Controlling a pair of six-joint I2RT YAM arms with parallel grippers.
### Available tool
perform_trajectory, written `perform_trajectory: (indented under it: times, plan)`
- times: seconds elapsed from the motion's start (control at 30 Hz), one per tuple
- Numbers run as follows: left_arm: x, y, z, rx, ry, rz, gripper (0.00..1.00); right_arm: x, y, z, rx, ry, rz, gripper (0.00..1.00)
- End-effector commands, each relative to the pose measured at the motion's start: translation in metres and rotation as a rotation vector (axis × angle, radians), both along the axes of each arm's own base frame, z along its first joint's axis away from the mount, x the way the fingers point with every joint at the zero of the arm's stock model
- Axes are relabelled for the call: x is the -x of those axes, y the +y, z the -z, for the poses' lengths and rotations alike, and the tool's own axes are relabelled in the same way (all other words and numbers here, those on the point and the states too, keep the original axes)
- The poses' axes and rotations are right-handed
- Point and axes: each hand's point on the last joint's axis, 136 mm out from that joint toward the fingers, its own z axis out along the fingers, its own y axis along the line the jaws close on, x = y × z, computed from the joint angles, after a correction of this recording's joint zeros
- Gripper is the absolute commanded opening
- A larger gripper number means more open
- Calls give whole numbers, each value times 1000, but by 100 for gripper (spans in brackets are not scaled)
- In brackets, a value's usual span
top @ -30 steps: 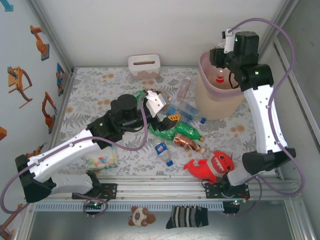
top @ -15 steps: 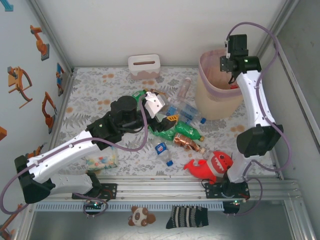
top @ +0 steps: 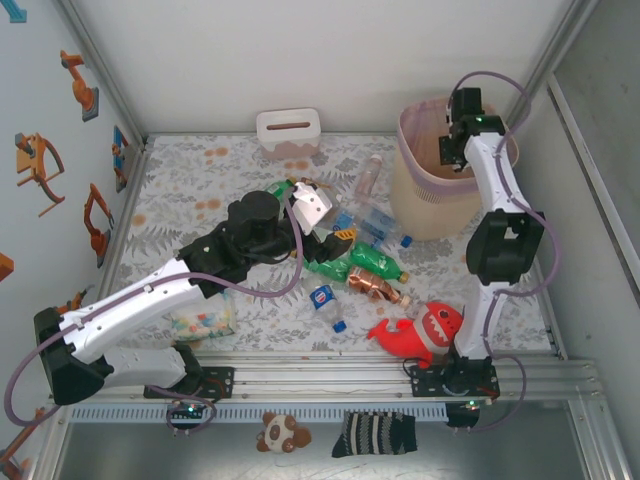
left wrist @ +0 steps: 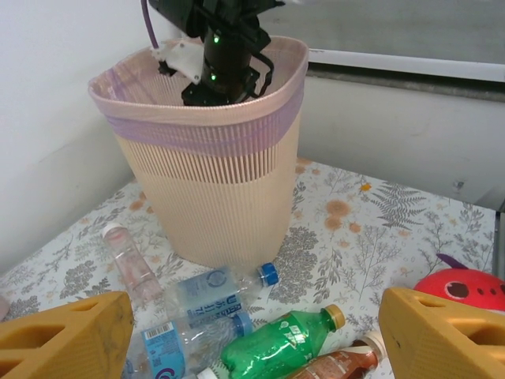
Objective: Put the plastic bottles in the bin
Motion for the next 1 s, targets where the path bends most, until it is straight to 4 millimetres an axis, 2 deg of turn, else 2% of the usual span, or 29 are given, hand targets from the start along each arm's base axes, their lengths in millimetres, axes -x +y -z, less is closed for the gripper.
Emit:
perform_trajectory:
  times: [0.0,0.2,0.4,0.57,0.67,0.97]
  plan:
    - [-4,4,9,-17,19,-22,81,3,-1,22,-17,57,-4,52]
    - [-5,7,11,-27,23,-29,81,7,5,61,-52,140,-13,53]
    - [-7,10,12,-32,21,-48,81,14,6,74,-62,173,-13,60]
    - [-7,12,11,-26,29,-54,81,18,8,63,-78,153,-1,70]
    - [-7,13,12,-25,35,-59,81,19,8,51,-84,131,-1,72]
    - [-24,27,15,-24,65,-176,81,27,14,2,-124,36,-7,78]
